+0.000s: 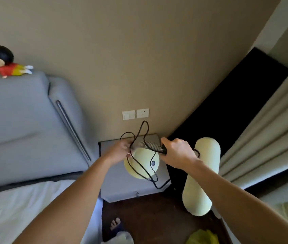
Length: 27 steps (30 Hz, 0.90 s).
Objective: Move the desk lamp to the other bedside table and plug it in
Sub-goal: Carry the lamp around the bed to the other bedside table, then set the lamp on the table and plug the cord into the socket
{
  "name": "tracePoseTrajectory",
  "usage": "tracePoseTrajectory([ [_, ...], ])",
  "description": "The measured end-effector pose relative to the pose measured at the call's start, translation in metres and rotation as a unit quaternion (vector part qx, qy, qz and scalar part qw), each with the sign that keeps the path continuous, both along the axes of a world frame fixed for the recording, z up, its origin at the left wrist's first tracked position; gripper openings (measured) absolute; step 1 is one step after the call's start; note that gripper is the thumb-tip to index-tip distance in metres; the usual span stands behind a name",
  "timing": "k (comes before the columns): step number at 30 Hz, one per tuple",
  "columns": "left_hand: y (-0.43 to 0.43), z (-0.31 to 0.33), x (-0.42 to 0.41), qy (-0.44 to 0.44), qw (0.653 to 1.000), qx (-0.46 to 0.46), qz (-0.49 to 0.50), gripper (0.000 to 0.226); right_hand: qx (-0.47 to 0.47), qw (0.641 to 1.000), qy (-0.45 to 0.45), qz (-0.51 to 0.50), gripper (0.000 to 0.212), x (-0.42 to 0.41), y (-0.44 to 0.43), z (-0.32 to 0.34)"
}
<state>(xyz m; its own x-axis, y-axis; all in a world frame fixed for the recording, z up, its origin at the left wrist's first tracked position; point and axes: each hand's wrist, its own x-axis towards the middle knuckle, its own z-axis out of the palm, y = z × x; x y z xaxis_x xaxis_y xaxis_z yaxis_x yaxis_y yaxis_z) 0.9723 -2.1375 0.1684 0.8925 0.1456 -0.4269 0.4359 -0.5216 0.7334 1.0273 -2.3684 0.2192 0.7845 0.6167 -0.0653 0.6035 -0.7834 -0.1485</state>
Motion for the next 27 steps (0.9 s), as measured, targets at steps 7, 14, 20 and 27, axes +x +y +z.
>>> tracePoseTrajectory([
  [7, 0.029, -0.039, 0.060, 0.039, 0.992, -0.112, 0.051, 0.018, 0.026, 0.991, 0.074, -0.112, 0.025, 0.043, 0.057, -0.056],
  [14, 0.047, -0.100, 0.093, 0.080, 0.989, -0.101, 0.075, 0.056, 0.047, 0.970, 0.207, -0.118, 0.025, 0.080, 0.103, -0.132],
  [20, 0.052, -0.129, 0.099, 0.109, 0.987, -0.082, 0.090, 0.042, 0.050, 0.946, 0.287, -0.140, 0.039, 0.087, 0.126, -0.205],
  [27, 0.052, -0.162, 0.099, 0.134, 0.980, -0.082, 0.123, 0.052, 0.048, 0.924, 0.345, -0.158, 0.046, 0.094, 0.150, -0.255],
])
